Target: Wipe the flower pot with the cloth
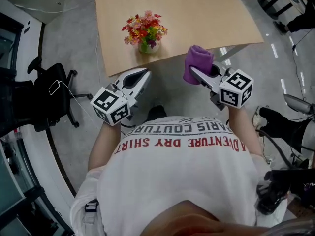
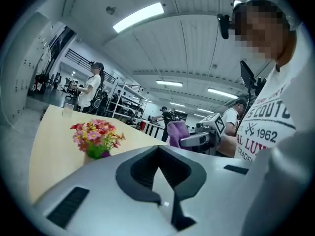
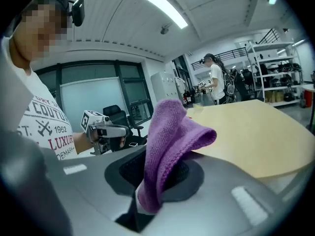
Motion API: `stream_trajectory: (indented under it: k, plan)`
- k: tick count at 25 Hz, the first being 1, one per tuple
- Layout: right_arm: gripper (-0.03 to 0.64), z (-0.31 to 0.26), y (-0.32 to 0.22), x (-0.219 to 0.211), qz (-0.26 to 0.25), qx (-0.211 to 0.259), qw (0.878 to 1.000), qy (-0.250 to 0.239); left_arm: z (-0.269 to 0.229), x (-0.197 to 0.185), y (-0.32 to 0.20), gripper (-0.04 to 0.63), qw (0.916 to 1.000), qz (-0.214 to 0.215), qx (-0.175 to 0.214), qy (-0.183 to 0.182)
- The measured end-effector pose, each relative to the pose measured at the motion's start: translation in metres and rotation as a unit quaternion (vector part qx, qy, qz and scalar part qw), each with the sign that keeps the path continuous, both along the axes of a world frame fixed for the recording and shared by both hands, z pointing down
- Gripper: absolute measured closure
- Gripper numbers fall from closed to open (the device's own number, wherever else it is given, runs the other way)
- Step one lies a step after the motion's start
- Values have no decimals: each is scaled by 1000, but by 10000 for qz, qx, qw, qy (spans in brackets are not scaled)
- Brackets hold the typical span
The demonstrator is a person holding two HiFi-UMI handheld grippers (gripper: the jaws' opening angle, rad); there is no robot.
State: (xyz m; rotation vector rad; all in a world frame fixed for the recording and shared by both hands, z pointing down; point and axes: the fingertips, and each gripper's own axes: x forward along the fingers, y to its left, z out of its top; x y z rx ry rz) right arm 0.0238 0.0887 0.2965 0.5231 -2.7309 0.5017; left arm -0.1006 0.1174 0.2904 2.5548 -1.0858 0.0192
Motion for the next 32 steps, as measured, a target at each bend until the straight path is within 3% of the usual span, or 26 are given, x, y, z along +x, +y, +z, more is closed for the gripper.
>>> stream_trajectory:
  k: [6, 10, 14, 19, 32]
  plan:
    - [572, -12, 123, 58, -143, 72, 9997, -158, -22, 80, 102, 594, 9993, -167, 37, 326]
    - [572, -10, 191, 85, -315, -108, 9992, -218, -31, 130, 163, 594, 9991, -114, 278, -293]
    - [572, -25, 234, 102, -517, -51, 9985, -161, -51, 160, 208, 594, 9989, 55, 268, -392]
    - [572, -51, 259, 112, -634, 90, 9976, -266, -71, 174, 237, 594, 9981, -76, 314, -522]
    - [572, -47, 274, 115, -775, 107, 9967, -238, -75, 172, 253, 594, 9963, -397, 388, -655]
